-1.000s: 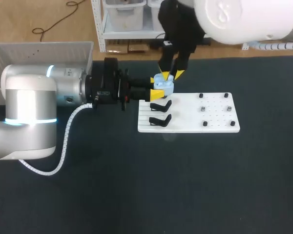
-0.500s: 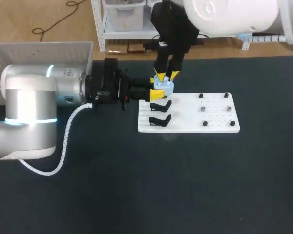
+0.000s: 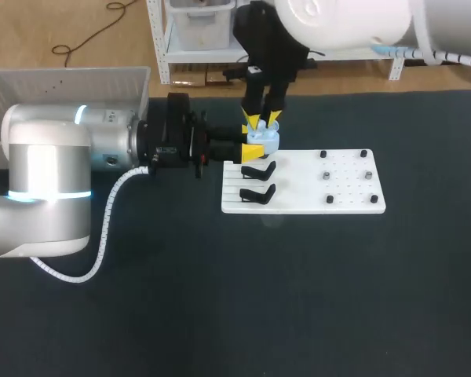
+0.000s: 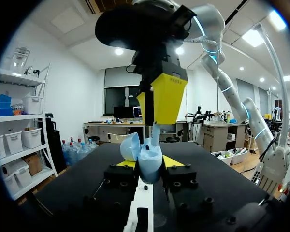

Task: Pick up each earbud case from the left stands, insert the matching earbuds, close the lid, and place the case in the box.

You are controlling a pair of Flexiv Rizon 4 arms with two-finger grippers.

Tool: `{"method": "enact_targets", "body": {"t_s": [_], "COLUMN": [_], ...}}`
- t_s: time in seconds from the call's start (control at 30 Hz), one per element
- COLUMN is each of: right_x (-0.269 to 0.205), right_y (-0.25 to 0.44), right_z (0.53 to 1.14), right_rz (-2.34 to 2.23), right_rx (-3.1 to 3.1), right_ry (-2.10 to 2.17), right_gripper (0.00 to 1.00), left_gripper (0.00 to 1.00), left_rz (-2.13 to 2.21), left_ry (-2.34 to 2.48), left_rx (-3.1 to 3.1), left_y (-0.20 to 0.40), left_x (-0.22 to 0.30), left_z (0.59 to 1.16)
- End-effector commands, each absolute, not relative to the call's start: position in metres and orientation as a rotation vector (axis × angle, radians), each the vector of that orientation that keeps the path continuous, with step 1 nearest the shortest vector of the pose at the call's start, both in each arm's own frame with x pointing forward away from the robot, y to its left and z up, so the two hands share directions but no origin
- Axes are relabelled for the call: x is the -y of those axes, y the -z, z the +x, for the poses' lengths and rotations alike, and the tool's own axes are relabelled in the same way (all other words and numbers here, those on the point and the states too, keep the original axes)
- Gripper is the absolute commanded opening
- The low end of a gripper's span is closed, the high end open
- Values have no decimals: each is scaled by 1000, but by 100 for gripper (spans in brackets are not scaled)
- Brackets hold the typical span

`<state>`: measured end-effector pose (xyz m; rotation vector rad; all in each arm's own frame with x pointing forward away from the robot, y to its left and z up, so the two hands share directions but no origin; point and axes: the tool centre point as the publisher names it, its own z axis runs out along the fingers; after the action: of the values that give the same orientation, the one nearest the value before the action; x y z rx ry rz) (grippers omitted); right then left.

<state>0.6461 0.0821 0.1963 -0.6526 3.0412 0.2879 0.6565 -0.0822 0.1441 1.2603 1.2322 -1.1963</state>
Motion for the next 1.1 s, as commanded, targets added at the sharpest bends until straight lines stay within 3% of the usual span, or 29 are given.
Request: {"method": "enact_targets", "body": {"t_s": [0.03, 1.1], "right_x": [-82, -81], "right_y": [-195, -185], "right_z": [646, 654], "right_rz": [-664, -713], "right_rx": [-3025, -3016], "right_ry": [-288, -279], "right_gripper": [0, 0], "left_gripper": [0, 0], "left_rz": [1257, 1257], "left_ry": [1193, 1193], "left_rx": [-1231, -1231], "left_y": [-143, -143], "left_x": [82, 82], "left_z": [656, 656]}}
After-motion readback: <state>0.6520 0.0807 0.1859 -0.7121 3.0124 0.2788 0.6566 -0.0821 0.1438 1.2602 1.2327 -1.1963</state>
